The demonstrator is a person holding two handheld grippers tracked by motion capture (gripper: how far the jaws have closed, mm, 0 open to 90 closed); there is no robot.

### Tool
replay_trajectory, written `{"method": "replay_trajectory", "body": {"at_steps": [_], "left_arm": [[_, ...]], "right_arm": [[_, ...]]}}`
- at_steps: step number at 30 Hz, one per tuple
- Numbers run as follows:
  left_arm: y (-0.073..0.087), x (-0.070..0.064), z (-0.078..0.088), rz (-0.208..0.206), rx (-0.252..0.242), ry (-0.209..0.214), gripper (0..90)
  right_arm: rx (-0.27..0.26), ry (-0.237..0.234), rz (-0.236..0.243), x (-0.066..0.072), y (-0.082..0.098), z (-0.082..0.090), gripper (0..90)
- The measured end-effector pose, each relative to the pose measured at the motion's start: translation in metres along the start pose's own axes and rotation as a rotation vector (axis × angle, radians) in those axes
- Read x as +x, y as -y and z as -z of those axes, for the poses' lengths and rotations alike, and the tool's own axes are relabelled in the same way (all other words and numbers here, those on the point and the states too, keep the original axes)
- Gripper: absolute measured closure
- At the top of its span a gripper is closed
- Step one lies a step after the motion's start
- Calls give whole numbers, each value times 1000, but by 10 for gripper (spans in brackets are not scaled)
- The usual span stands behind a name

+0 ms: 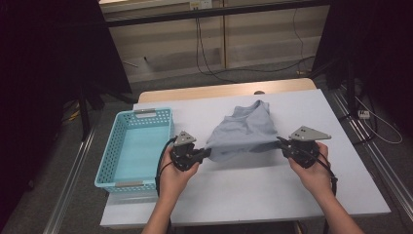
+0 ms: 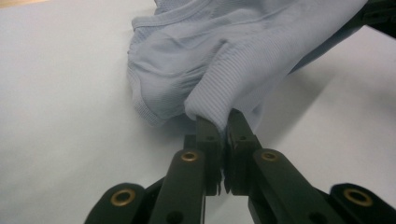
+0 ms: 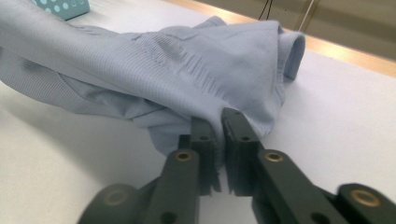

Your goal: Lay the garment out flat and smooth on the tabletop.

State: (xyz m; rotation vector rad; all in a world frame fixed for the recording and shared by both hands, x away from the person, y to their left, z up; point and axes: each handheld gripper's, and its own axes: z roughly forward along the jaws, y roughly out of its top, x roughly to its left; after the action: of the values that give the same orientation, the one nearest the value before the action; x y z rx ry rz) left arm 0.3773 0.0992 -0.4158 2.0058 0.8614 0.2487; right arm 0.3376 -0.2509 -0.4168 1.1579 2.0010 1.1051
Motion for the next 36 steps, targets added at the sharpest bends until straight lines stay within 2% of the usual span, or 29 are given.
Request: {"method": "replay_trajectory", "body": {"at_steps": [2,3,4,5,6,7,9,14,17,19,22,25,26,30,31,33,36], "left_arm": [[0,0,-2,-2,5,-2,867],[1,0,-2,-2,7,-6,867],[1,1,-2,-2,12,-12,867],[2,3,-3,7,10,-11,867],[2,4,-2,12,10,-13,867],[3,6,-2,15,9,-17,867],[3,7,-1,18,5,-19,867],[3,9,-1,18,15,-20,866],[3,10,0,18,14,-26,866],[3,10,1,17,12,-31,866],[2,11,3,18,8,-36,866],[2,12,3,19,5,-37,866],[2,12,3,23,4,-39,866],[2,11,3,14,6,-38,866],[2,10,3,17,4,-39,866],[1,11,4,12,6,-44,866],[2,13,6,24,-4,-47,867]], "right_arm": [[16,-3,-13,0,5,-4,797],[49,-10,-16,1,13,-12,753],[49,-10,-16,1,13,-12,753],[78,-16,-25,1,19,-19,715],[78,-16,-25,1,19,-19,715],[96,-18,-29,3,22,-24,642],[103,-17,-24,4,23,-26,619],[154,-10,-1,10,30,-36,463],[184,-13,-10,10,35,-39,388],[207,-18,-17,9,37,-40,382],[208,-28,-39,8,40,-38,384],[205,-31,-58,5,41,-37,441],[201,-27,-61,4,42,-36,488],[201,-50,-62,-1,42,-32,808],[202,-55,-61,-2,41,-31,846],[188,-52,-57,-5,39,-28,866],[129,-21,-78,-16,29,-14,881]]}}
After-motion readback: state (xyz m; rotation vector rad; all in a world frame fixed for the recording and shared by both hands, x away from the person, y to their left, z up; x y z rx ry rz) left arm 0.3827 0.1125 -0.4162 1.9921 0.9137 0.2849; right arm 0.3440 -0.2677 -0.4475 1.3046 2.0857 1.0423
